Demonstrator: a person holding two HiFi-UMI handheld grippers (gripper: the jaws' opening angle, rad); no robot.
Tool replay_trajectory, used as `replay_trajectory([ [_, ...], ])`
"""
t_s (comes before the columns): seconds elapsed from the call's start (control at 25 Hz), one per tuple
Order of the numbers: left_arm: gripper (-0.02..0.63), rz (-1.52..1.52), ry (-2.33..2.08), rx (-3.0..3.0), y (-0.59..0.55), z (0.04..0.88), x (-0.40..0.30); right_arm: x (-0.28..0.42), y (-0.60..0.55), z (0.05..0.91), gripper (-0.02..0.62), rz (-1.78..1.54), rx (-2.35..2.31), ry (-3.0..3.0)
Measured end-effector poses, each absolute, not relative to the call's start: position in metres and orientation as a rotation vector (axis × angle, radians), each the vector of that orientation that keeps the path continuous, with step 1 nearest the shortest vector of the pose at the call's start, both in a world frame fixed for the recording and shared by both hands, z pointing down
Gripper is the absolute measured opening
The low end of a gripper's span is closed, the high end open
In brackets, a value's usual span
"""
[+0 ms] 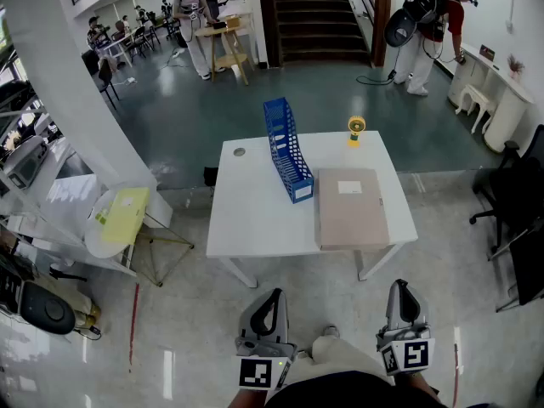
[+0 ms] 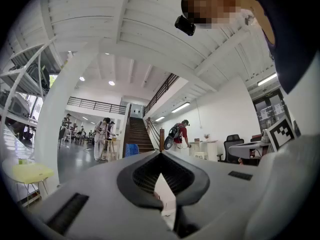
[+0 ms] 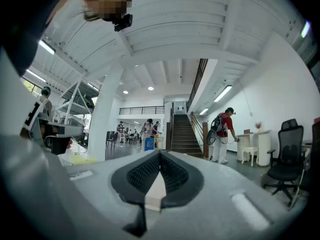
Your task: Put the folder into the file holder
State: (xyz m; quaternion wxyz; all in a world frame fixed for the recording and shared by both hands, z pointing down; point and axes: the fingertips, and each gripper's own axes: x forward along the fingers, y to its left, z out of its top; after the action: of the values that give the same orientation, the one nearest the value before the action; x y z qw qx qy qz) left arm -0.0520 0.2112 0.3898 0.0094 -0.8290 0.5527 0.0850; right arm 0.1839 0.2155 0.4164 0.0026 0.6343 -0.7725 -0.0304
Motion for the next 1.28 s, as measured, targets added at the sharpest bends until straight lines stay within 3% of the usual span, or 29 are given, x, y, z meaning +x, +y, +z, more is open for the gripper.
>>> replay_trajectory([
  [0.88,-0.002,0.137,1.729,-2.620,0.151,0.410,0.011,0.232,0.143,0.427,0.003,-0.009,1.910,-2.481],
  [0.92,0.002,0.118,1.710,-2.621,0.149,0.411,0.015,0.230,0.140,0.431,0.049,-0.003,1.877,-2.493],
  [0.96,0.029,0.106,1.699,-2.622,0.148,0.413,0.018,0.229,0.138,0.434,0.154,-0.004,1.845,-2.502],
  [1.0,0.116,0.095,1.692,-2.631,0.145,0.415,0.022,0.228,0.136,0.437,0.252,-0.013,1.821,-2.506],
  [1.08,0.359,0.084,1.672,-2.669,0.140,0.419,0.030,0.228,0.133,0.439,0.345,-0.038,1.790,-2.508],
  [1.16,0.521,0.082,1.644,-2.712,0.134,0.424,0.040,0.228,0.131,0.441,0.394,-0.047,1.752,-2.523],
  [1.2,0.554,0.076,1.631,-2.727,0.132,0.428,0.045,0.228,0.130,0.443,0.424,-0.047,1.727,-2.537],
  [1.28,0.560,0.061,1.618,-2.739,0.129,0.438,0.052,0.230,0.128,0.448,0.481,-0.041,1.685,-2.567],
])
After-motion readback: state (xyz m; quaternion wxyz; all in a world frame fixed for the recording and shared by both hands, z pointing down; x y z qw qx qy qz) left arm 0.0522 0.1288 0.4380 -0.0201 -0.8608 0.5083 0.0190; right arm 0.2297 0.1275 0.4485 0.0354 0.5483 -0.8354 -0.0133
